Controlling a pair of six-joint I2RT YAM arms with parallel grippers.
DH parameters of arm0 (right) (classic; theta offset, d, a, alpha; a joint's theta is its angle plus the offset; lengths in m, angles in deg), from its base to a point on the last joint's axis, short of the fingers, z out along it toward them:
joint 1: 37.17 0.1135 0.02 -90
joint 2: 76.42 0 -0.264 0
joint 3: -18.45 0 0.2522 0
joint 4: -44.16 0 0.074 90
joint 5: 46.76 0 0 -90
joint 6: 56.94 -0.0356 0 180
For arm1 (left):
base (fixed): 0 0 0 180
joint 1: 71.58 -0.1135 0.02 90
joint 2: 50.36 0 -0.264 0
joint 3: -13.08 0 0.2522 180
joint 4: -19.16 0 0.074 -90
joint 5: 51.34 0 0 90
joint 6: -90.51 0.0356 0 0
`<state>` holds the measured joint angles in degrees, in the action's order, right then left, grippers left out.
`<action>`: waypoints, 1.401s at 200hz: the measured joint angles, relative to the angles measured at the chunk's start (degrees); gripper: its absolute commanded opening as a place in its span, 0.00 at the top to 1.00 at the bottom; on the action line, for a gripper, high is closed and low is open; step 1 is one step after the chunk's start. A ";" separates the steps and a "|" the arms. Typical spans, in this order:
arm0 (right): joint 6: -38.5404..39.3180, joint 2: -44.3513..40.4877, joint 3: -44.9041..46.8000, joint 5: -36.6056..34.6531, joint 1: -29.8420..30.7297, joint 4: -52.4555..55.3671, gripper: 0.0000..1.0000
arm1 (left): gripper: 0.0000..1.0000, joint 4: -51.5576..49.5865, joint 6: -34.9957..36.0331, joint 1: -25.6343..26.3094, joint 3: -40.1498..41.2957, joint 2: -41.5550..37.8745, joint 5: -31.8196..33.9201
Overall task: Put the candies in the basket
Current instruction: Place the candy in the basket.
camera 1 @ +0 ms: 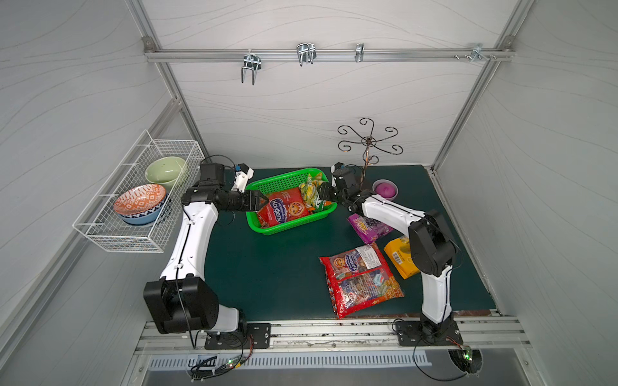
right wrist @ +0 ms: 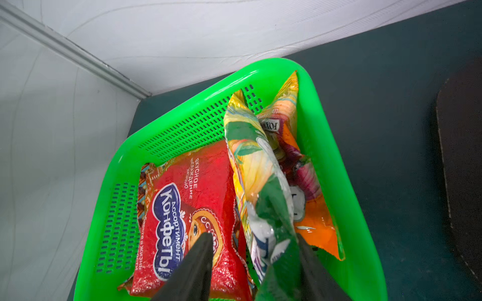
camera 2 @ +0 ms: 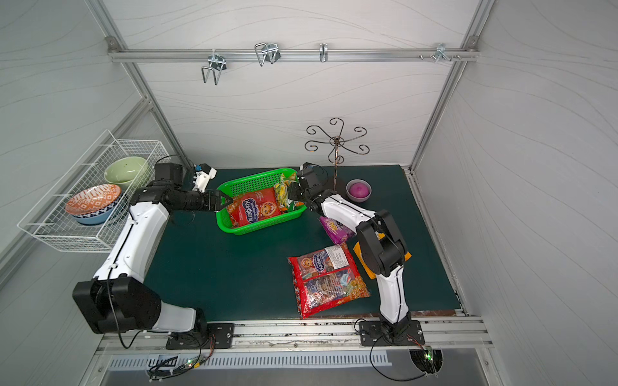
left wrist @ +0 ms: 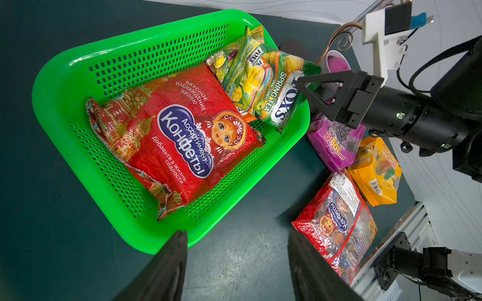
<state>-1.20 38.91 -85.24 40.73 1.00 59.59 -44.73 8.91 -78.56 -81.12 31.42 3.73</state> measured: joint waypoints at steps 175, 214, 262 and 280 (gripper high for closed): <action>1.77 -4.46 7.93 4.50 -0.22 5.38 0.55 | 0.35 0.04 -0.04 0.00 0.90 0.00 -0.22; 5.84 -9.35 7.85 4.48 -1.44 9.40 0.50 | 0.35 0.09 -0.02 0.00 1.07 0.00 -0.20; 16.13 -9.31 0.11 2.58 -4.48 18.23 0.47 | 0.35 0.15 -0.04 0.00 1.64 0.00 -0.20; 19.17 -7.02 -4.13 3.19 -5.18 19.58 0.47 | 0.35 0.17 -0.04 0.00 1.64 0.00 -0.20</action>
<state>17.96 31.89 -89.37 43.92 -4.18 79.17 -44.55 8.87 -78.56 -79.48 31.42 3.53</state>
